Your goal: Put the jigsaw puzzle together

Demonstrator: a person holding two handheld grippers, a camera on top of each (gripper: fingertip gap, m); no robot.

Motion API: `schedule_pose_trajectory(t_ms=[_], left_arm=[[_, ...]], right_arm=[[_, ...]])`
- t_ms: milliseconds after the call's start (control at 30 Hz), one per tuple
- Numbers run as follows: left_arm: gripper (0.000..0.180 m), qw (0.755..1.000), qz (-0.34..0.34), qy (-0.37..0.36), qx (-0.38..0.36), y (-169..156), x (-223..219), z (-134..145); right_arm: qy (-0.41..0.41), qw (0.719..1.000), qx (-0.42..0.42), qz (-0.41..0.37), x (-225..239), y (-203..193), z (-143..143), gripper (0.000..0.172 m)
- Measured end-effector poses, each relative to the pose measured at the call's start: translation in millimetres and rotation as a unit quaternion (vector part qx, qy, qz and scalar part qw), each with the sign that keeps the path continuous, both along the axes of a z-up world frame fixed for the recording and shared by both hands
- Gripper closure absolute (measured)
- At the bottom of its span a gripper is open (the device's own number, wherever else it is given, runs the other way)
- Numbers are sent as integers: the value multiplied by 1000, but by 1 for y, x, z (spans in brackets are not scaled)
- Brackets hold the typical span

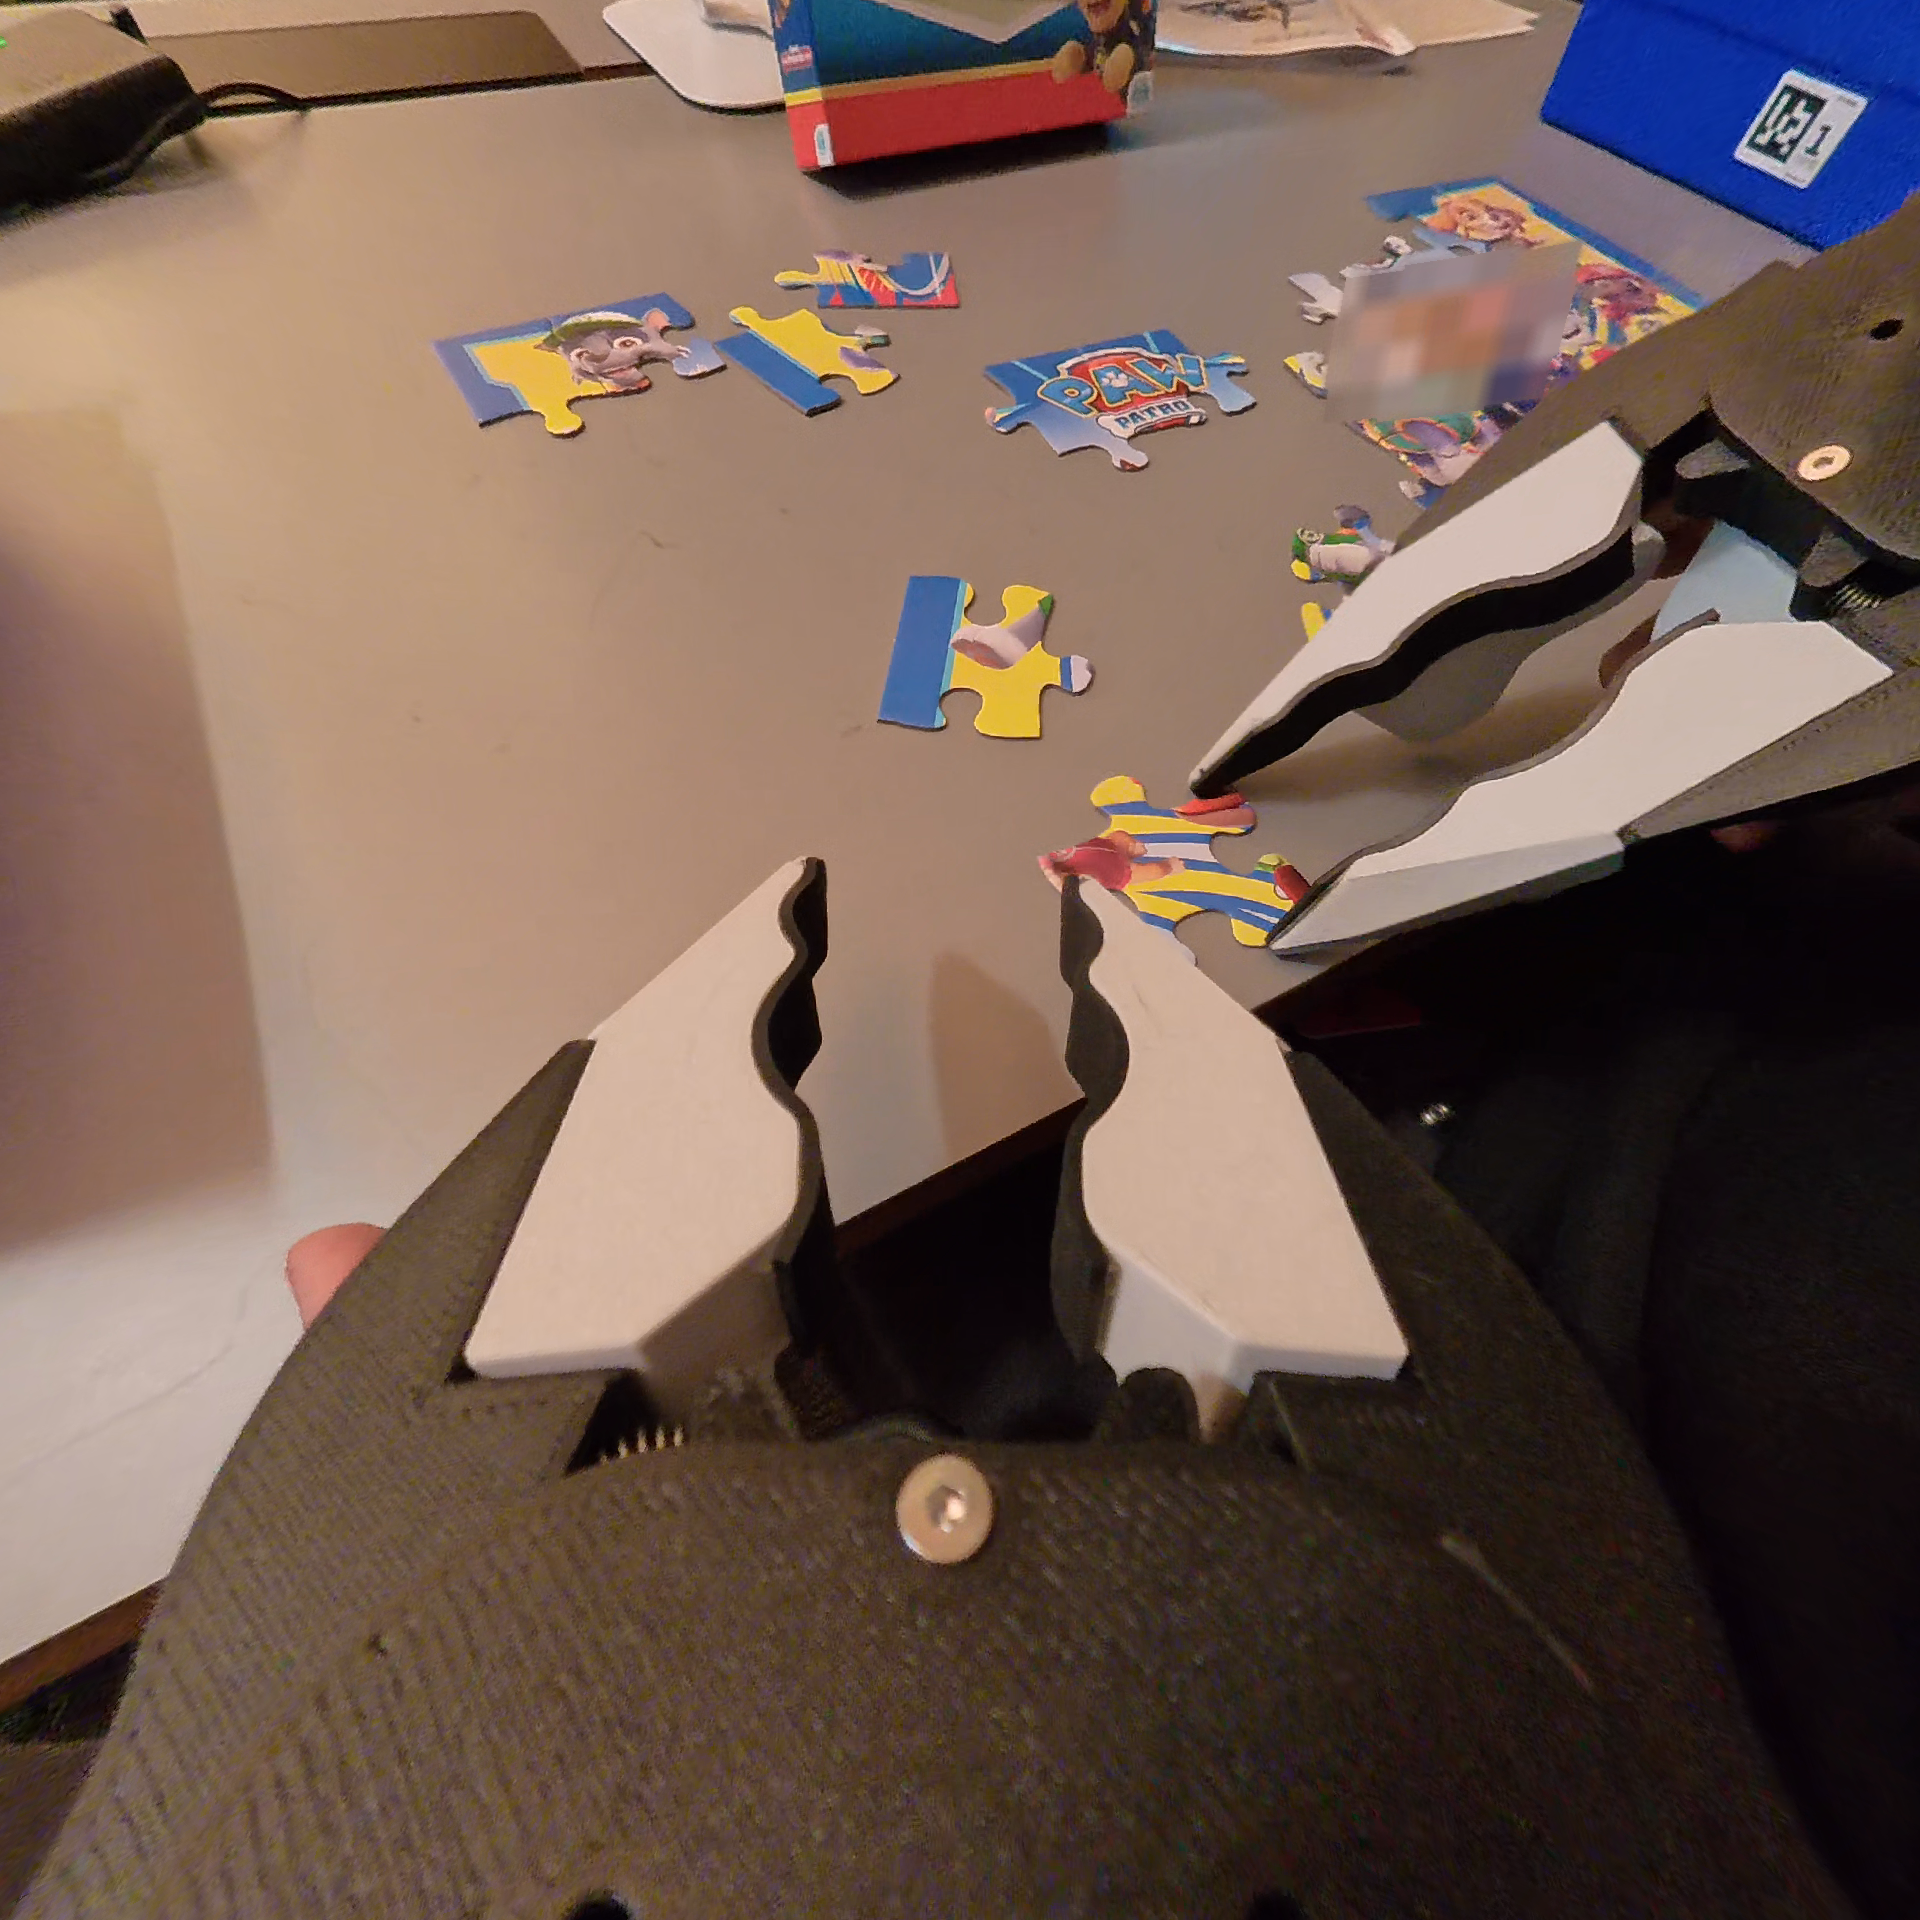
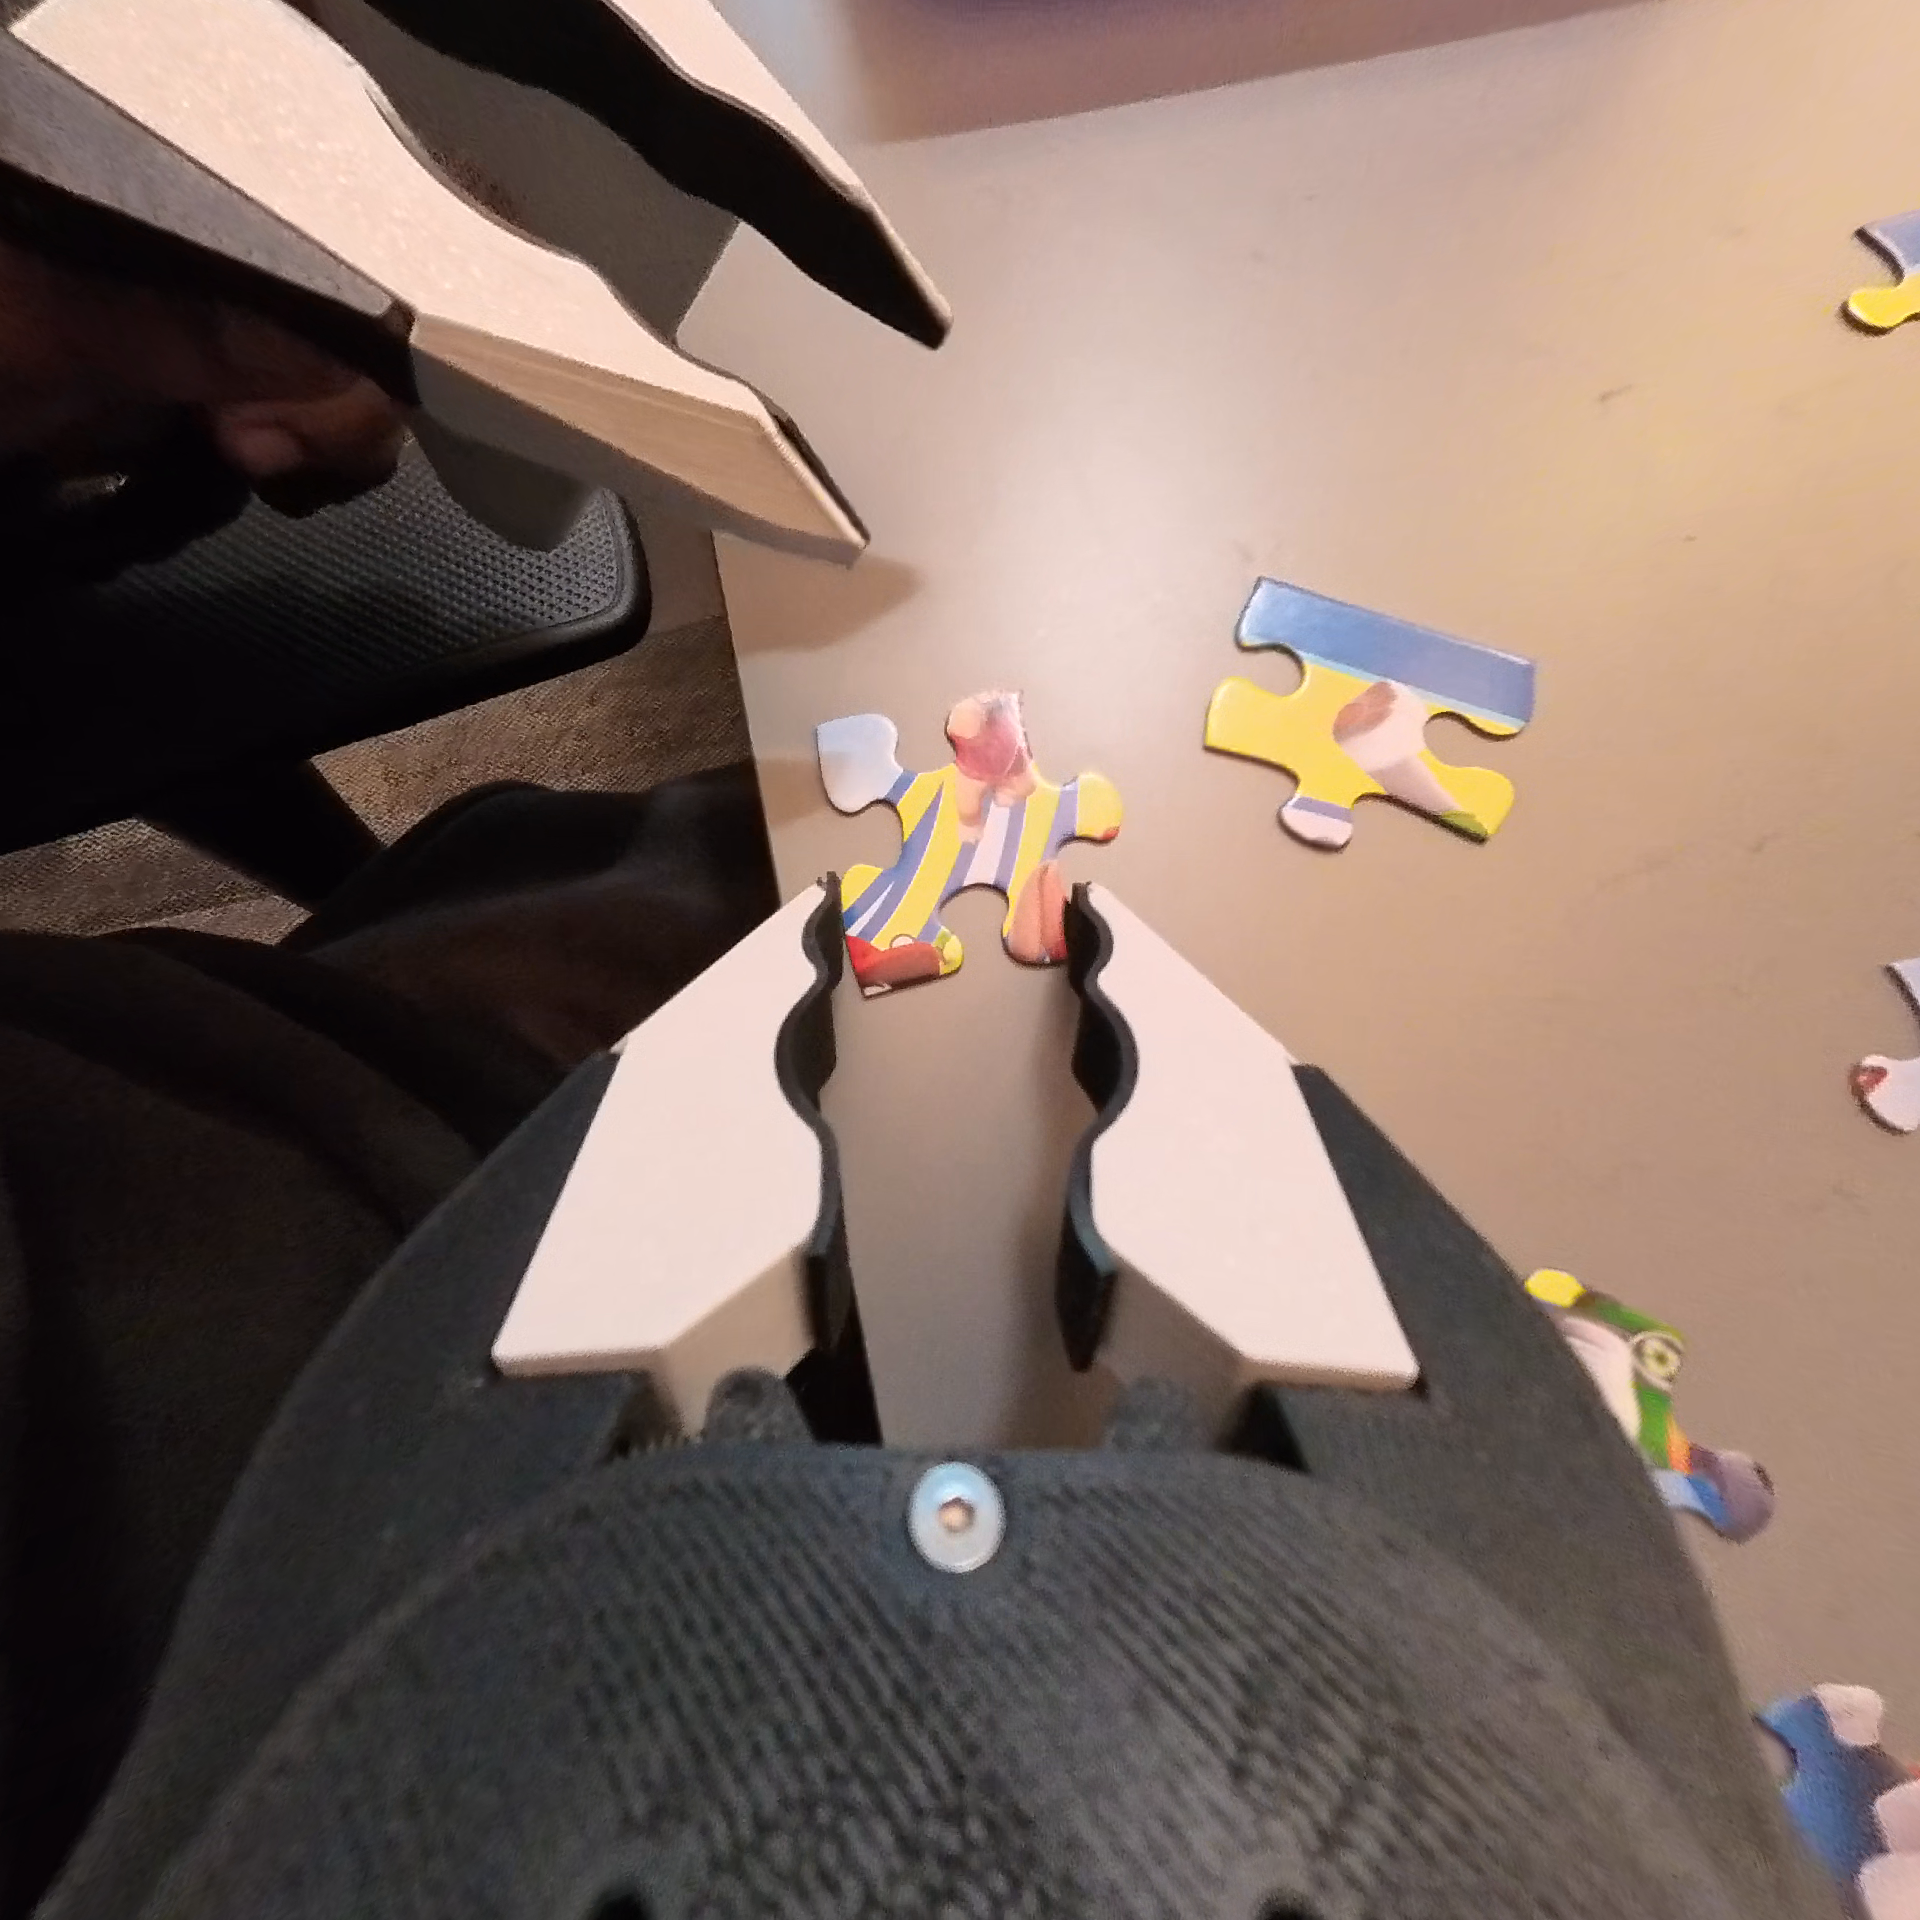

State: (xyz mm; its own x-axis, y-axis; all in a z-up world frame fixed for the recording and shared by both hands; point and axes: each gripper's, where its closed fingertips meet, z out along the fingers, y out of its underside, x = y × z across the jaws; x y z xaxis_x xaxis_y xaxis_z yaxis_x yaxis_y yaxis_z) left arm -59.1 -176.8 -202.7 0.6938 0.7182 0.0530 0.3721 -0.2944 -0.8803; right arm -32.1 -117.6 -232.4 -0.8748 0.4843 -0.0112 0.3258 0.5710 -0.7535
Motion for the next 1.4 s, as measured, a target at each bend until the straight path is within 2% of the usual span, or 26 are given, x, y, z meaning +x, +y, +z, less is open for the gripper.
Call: schedule_pose_trajectory(t_ms=[67, 100, 133, 167, 267, 367, 467, 533, 633, 733, 867, 967, 1067, 1167, 1233, 1300, 1400], left_arm=[[137, 1000, -2, 2, 3, 1, 1, 1], [137, 1000, -2, 3, 3, 2, 1, 1], [137, 1000, -3, 5, 3, 2, 2, 2], [137, 1000, -3, 7, 3, 3, 2, 3], [137, 1000, -7, 7, 6, 6, 3, 5], [137, 1000, -19, 1, 10, 15, 4, 4], [137, 998, -50, -20, 18, 34, 12, 0], [137, 998, -63, -25, 5, 45, 17, -4], [137, 998, -57, -6, -33, 43, 22, -8], [140, 998, -56, -21, -8, 37, 32, -7], [142, 987, -38, -110, 109, 33, 47, -6], [139, 982, -36, -116, 144, 30, 51, -8], [140, 990, -35, -95, 96, 28, 52, -18], [140, 992, -29, -81, 88, 30, 48, -15], [140, 990, -26, -84, 109, 30, 46, -10], [140, 989, -20, -86, 122, 27, 43, -6], [140, 990, -18, -81, 118, 24, 42, 1]], right_arm=[[4, 1000, -1, -2, 1, 3, 1, 130], [8, 1000, -6, -2, 1, 4, 3, 136], [15, 1000, -15, -3, 1, 5, 7, 163], [22, 999, -25, -8, 0, 7, 12, 163], [6, 1000, -21, -21, -2, 19, 12, 141], [16, 998, -42, -32, -10, 29, 19, 139], [9, 998, -55, -33, -28, 31, 25, 129], [-22, 999, -46, -20, -36, 25, 19, 118], [-58, 998, -25, 10, -34, 14, 4, 104], [-49, 998, -17, 25, -24, 10, 3, 105], [-52, 998, -21, 40, 5, 5, 4, 110], [-50, 997, -22, 50, 23, 3, 4, 114], [4, 998, -14, 61, 26, 4, 7, 117], [121, 989, 6, 90, 27, 0, 15, 111], [207, 972, 44, 103, 28, -4, 16, 112], [280, 949, 95, 112, 27, -6, 11, 122], [325, 920, 184, 120, 21, -4, -9, 128]])
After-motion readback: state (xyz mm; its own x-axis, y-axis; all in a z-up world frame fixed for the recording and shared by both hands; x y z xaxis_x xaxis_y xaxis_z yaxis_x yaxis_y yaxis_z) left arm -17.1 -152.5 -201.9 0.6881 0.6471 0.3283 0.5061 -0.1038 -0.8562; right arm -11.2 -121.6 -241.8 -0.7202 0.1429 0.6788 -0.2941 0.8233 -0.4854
